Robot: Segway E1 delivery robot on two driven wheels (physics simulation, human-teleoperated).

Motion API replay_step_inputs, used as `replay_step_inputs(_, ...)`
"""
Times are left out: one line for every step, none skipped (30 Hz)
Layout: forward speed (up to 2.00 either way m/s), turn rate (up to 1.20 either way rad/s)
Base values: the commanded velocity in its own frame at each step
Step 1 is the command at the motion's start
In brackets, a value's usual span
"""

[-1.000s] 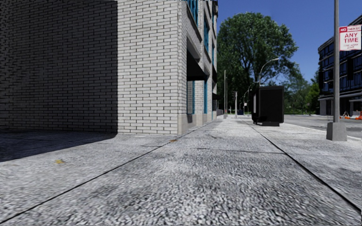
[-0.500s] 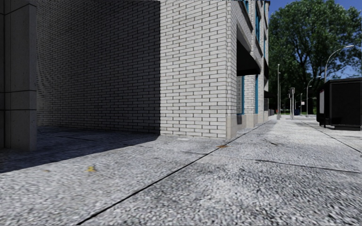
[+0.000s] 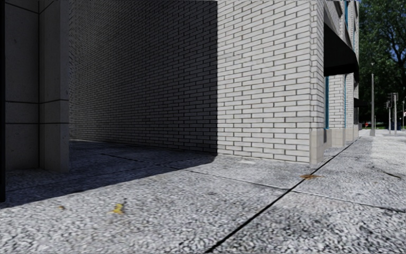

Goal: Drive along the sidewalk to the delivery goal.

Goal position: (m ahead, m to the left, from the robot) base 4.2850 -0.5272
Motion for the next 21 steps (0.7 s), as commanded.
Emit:
replay_step_inputs(1.53,0.00)
replay_step_inputs(1.53,0.00)
replay_step_inputs(1.53,0.00)
replay_step_inputs(1.53,0.00)
replay_step_inputs(1.53,0.00)
replay_step_inputs(1.51,0.00)
replay_step_inputs(1.50,0.00)
replay_step_inputs(1.50,0.00)
replay_step_inputs(1.50,0.00)
replay_step_inputs(1.50,0.00)
replay_step_inputs(1.49,0.00)
replay_step_inputs(1.49,0.00)
replay_step_inputs(1.48,0.00)
replay_step_inputs(1.48,0.00)
replay_step_inputs(1.48,0.00)
replay_step_inputs(1.48,0.00)
replay_step_inputs(1.48,0.00)
replay_step_inputs(1.48,0.00)
replay_step_inputs(1.48,0.00)
replay_step_inputs(1.48,0.00)
replay_step_inputs(1.47,0.00)
